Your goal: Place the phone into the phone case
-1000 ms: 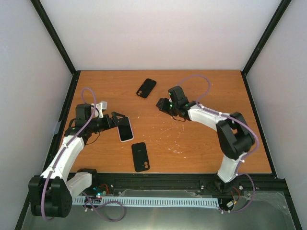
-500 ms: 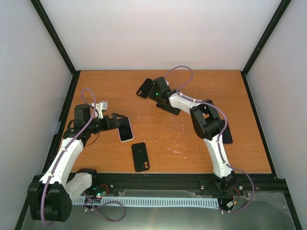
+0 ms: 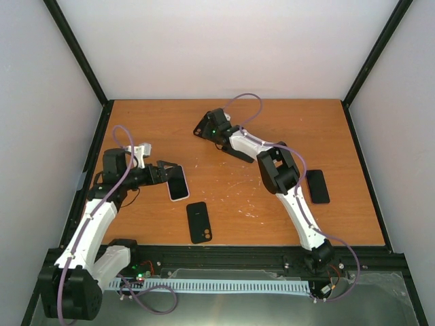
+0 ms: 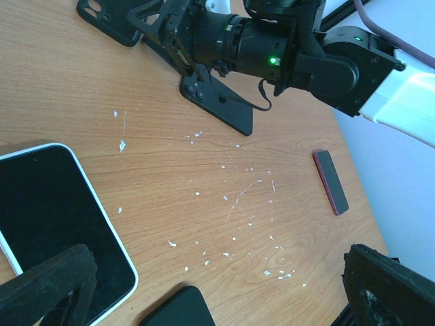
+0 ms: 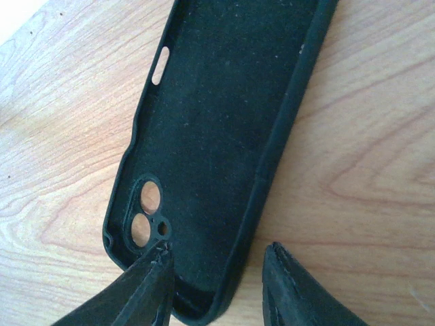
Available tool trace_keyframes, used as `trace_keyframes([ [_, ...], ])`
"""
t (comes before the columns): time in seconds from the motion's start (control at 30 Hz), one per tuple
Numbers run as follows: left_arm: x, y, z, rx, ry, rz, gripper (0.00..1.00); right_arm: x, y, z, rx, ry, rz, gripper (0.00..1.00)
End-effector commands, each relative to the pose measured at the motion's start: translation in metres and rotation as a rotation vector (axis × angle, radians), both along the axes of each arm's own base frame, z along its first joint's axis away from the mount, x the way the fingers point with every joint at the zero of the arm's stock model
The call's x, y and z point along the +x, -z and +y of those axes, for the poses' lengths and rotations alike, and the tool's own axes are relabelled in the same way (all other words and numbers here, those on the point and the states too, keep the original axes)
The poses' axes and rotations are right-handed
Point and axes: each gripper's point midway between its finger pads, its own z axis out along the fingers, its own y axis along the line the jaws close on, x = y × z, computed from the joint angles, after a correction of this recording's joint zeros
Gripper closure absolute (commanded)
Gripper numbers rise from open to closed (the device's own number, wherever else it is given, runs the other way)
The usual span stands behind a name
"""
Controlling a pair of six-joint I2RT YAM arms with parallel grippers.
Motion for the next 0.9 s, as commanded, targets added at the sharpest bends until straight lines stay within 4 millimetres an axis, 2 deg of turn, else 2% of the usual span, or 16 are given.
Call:
trace_keyframes([
  [0.0,0.001,-0.022,0.001,0.012,0.008,-0.080,0.01,-0.013,0.034,-0.001,-0.087,0.006,0.080,0.64],
  [0.17,0.001,-0.026,0.002,0.017,-0.003,-0.101,0.01,-0.025,0.057,-0.013,-0.172,0.021,0.140,0.67],
  [0.3,0.000,-0.027,0.003,0.018,-0.007,-0.105,0.00,-0.032,0.063,-0.014,-0.237,0.006,0.155,0.72],
  [0.4,0.000,-0.027,0.003,0.018,-0.008,-0.103,0.01,-0.034,0.062,-0.011,-0.267,-0.034,0.143,0.75],
  [0.47,-0.001,-0.028,0.003,0.019,-0.009,-0.106,0.01,-0.035,0.060,-0.016,-0.301,-0.034,0.143,0.78],
  [0.7,-0.001,-0.031,0.006,0.026,-0.027,-0.120,0.00,-0.030,0.050,-0.016,-0.319,-0.045,0.109,0.93],
  [0.77,-0.002,-0.031,0.006,0.023,-0.029,-0.119,0.01,-0.024,0.037,-0.012,-0.307,-0.047,0.083,0.95],
  [0.87,-0.003,-0.032,0.006,0.024,-0.032,-0.122,0.00,-0.022,0.028,-0.011,-0.308,-0.055,0.065,0.97],
])
